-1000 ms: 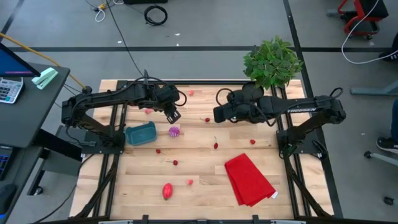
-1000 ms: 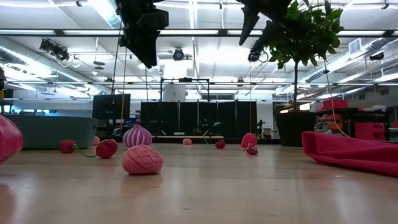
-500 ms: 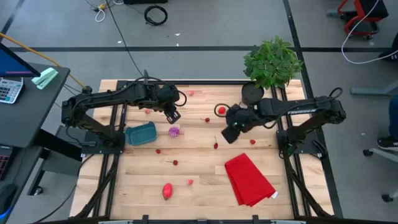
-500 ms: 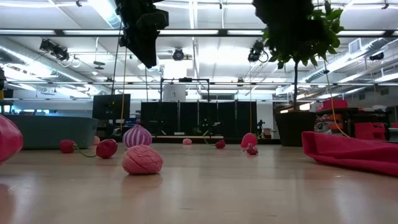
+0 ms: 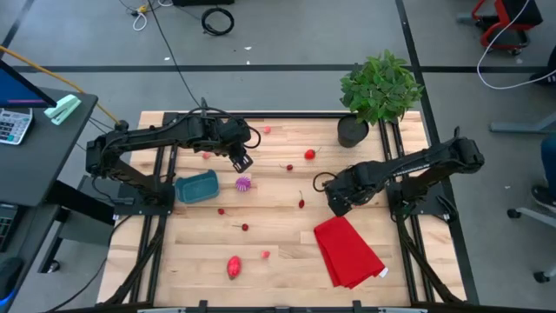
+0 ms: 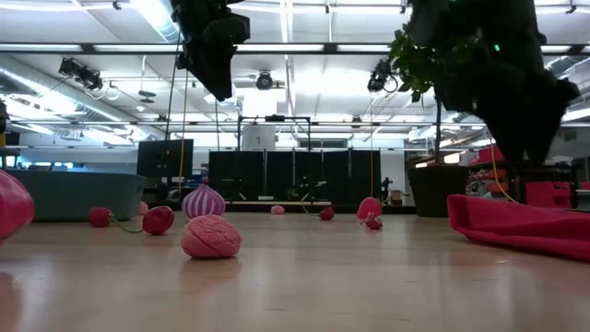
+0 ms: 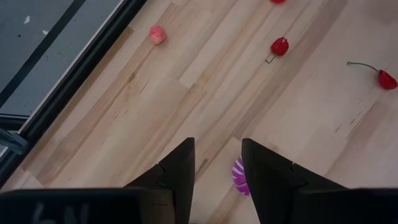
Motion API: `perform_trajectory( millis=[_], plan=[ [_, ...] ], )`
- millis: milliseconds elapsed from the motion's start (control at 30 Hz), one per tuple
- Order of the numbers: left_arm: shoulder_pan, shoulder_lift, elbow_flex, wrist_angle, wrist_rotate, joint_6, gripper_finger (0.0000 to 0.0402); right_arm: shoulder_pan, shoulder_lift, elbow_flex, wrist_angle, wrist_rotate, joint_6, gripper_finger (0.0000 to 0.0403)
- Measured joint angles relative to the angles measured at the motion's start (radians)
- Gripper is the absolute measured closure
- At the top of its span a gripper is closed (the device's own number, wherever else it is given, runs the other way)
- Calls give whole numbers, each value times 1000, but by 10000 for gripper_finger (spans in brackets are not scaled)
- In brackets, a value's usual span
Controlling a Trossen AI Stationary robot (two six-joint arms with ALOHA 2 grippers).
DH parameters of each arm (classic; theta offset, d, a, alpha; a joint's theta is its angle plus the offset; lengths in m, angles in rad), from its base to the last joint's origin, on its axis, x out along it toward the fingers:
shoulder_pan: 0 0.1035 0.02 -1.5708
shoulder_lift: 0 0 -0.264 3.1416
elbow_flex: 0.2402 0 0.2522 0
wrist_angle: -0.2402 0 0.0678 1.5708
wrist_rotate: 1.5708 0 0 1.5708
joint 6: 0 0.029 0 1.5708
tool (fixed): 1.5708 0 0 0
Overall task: Pick and placing Produce into tupperware
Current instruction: Put the red raspberry into the blue bin
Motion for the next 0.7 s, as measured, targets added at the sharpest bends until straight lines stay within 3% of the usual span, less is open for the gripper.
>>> perform_trajectory(
  millis=[433, 700],
  plan=[
    [3, 0, 0, 14, 0, -3, 263, -13, 0, -232, 251, 13, 32, 130],
    [3, 0, 0, 14, 0, -2, 263, -13, 0, -260, 335, 159, 31, 130]
  ],
)
